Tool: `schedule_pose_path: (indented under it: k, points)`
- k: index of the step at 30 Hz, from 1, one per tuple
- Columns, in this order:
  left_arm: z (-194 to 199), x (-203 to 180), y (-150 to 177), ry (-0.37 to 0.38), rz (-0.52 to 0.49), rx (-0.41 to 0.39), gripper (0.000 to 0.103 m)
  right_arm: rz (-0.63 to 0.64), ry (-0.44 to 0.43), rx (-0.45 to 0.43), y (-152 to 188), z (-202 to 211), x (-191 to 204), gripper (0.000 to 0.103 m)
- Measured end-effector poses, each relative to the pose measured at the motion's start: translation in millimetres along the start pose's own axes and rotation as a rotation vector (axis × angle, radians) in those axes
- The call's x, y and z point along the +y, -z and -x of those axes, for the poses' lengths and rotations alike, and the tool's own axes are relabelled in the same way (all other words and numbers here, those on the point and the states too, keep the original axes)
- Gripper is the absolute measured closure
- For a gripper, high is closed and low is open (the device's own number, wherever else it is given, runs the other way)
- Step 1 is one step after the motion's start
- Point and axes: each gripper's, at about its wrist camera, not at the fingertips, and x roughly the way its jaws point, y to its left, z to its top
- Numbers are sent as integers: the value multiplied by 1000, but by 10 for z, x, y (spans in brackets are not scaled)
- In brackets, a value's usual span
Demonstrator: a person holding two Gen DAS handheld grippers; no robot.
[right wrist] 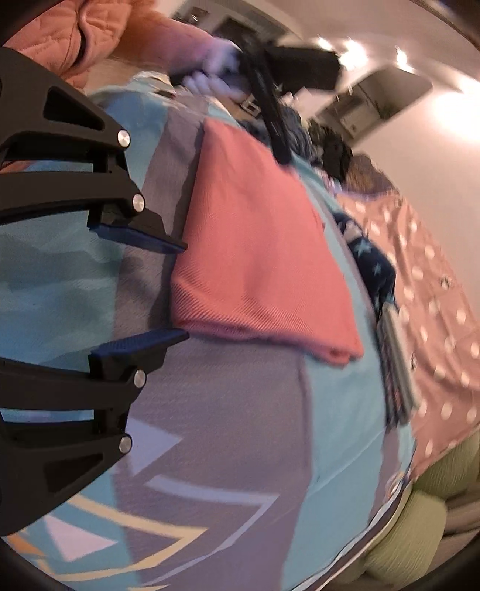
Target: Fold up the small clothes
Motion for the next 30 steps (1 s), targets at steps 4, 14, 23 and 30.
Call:
schedule_pose_path:
  k: [4, 14, 23, 30]
  points:
    - [-468, -395, -376, 27, -96, 50, 63, 26, -128, 28, -110, -102, -113, 56]
    - [-1491, -567, -814, 70, -117, 278, 85, 8, -472, 137, -360, -276, -419, 56]
    - [-1698, -438, -842, 109, -49, 291, 85, 140, -588, 318, -315, -382, -224, 48]
    - [-1544, -491, -778, 86, -16, 230, 84, 27, -446, 141, -531, -127, -557, 47]
